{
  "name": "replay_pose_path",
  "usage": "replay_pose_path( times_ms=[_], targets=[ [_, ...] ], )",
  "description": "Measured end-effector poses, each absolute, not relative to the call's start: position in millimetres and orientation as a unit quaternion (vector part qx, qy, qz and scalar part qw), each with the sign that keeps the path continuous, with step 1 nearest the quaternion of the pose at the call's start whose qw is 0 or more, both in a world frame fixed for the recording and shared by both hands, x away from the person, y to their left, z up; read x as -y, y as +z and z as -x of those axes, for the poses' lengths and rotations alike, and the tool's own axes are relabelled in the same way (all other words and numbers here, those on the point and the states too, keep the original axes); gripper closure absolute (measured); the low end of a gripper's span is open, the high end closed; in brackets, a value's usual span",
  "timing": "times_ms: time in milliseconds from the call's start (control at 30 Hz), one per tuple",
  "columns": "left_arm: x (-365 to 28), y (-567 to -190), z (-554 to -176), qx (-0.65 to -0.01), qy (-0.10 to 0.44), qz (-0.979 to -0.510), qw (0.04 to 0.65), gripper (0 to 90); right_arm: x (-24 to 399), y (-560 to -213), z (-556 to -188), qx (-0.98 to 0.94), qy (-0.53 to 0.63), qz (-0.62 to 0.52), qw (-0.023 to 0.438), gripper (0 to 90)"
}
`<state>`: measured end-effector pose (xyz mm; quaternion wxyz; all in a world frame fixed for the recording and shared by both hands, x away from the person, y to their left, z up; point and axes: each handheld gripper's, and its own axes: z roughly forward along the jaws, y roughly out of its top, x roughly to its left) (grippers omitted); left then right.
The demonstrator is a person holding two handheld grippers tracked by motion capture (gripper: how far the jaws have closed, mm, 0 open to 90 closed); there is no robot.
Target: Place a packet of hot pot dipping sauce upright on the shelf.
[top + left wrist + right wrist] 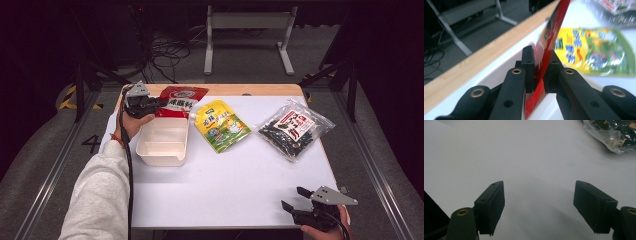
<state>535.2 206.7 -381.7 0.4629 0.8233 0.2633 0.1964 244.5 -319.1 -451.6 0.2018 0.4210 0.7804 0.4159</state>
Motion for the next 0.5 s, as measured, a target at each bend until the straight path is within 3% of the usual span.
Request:
replay_pose_path(
  times_ms=[500],
  targets=[
    [-212, -394, -538, -0.279, 0.193, -0.832, 0.44, 88.8, 315, -453, -247, -0.786, 0.413, -0.416, 0.196, 25.0]
  ],
)
